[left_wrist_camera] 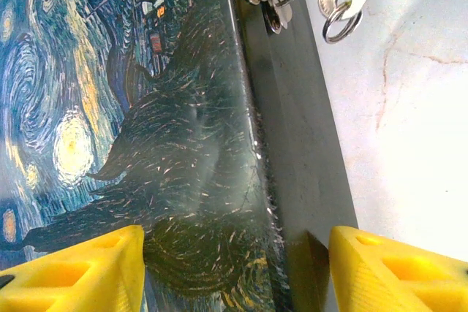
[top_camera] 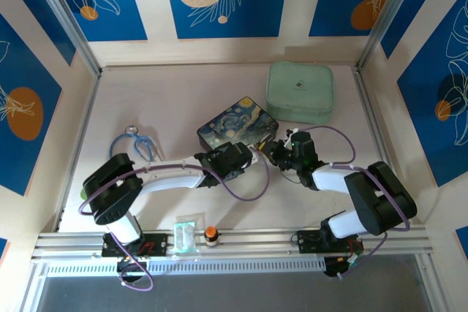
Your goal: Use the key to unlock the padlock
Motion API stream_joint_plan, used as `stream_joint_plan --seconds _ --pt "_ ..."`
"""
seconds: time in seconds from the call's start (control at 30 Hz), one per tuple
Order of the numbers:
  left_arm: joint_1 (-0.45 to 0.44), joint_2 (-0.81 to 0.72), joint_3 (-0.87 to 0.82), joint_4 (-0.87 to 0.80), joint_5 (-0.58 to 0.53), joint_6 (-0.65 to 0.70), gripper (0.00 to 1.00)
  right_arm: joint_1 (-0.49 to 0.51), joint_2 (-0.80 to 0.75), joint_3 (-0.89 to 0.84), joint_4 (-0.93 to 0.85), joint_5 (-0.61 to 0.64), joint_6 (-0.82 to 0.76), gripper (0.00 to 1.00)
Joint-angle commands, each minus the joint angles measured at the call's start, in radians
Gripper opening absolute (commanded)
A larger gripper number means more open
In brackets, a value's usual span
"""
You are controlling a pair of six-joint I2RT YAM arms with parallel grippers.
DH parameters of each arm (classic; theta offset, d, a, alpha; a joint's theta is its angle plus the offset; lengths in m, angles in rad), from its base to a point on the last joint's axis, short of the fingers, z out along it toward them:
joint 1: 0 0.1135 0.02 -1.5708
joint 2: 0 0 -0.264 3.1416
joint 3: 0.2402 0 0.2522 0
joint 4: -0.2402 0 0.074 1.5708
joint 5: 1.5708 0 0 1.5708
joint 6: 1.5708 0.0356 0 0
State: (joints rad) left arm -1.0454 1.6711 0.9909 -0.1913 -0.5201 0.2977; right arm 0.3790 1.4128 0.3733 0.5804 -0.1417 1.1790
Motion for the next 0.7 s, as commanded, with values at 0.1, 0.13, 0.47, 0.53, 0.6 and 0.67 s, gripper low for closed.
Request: stream_joint_plan --seconds 0.1,0.13,0.47,0.53,0.6,0.67 --pt "0.037 0.0 -0.035 -0.224 0.054 -0.056 0.66 -0.012 -0.044 0.024 -0.264 -0.071 -0.102 0.12" --pt "0.038 -0.009 -0.035 -0.215 0.042 -0.061 0.67 -0.011 -0.05 0.021 -0.298 -0.072 -0.116 0.12" --pt "0.048 0.001 0.026 -0.215 -0.163 -0.103 0.85 -0.003 -0.011 0.145 -0.695 -0.108 -0.285 0.13" --pt "0.054 -0.007 0.029 -0.208 -0.182 -0.122 0.91 0.001 -0.006 0.178 -0.785 -0.081 -0.323 0.13" --pt "0.06 -0.018 0.031 -0.203 -0.203 -0.158 0.96 0.0 -0.003 0.208 -0.867 -0.059 -0.355 0.15" --pt "0.067 -0.026 0.035 -0.209 -0.219 -0.201 0.99 0.0 0.007 0.24 -0.94 -0.036 -0.383 0.16"
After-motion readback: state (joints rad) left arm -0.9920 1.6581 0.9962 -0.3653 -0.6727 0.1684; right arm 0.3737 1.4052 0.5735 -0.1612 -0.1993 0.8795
